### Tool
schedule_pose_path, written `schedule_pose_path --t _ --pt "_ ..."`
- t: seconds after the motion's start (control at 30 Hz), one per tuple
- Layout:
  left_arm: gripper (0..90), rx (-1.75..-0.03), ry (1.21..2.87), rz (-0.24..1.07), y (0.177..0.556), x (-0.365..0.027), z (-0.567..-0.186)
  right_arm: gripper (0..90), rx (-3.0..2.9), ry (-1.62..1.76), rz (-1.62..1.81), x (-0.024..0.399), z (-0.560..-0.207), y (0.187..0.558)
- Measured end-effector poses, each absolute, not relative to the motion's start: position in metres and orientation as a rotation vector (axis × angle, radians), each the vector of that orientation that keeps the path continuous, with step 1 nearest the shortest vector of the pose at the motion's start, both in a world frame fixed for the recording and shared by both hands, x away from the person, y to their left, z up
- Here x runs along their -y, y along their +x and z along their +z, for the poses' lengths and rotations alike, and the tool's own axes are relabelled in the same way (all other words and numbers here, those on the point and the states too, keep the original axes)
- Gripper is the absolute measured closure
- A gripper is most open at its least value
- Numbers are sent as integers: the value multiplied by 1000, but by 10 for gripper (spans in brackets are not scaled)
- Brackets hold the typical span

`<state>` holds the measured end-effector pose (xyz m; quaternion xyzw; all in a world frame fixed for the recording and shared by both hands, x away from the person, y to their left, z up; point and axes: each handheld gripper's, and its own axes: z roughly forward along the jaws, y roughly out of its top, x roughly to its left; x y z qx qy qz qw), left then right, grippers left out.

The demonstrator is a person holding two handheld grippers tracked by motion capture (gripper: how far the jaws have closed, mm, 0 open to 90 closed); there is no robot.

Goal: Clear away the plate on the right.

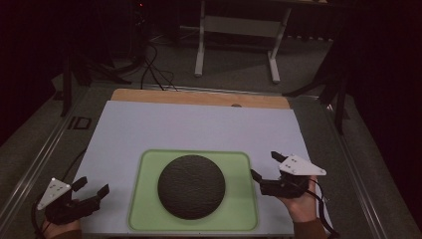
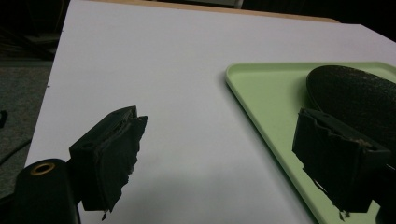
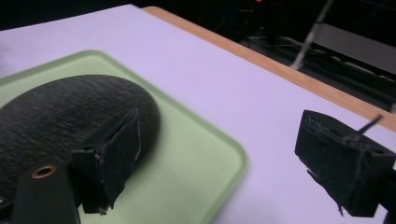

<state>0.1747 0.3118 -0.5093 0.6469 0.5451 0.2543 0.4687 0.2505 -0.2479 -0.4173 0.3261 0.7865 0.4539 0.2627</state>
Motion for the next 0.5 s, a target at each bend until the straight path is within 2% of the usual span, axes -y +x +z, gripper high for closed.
schedule_pose_path --t 0.5 --pt "152 -1314 1592 668 173 -310 -506 137 -1883 1236 1246 336 -461 232"
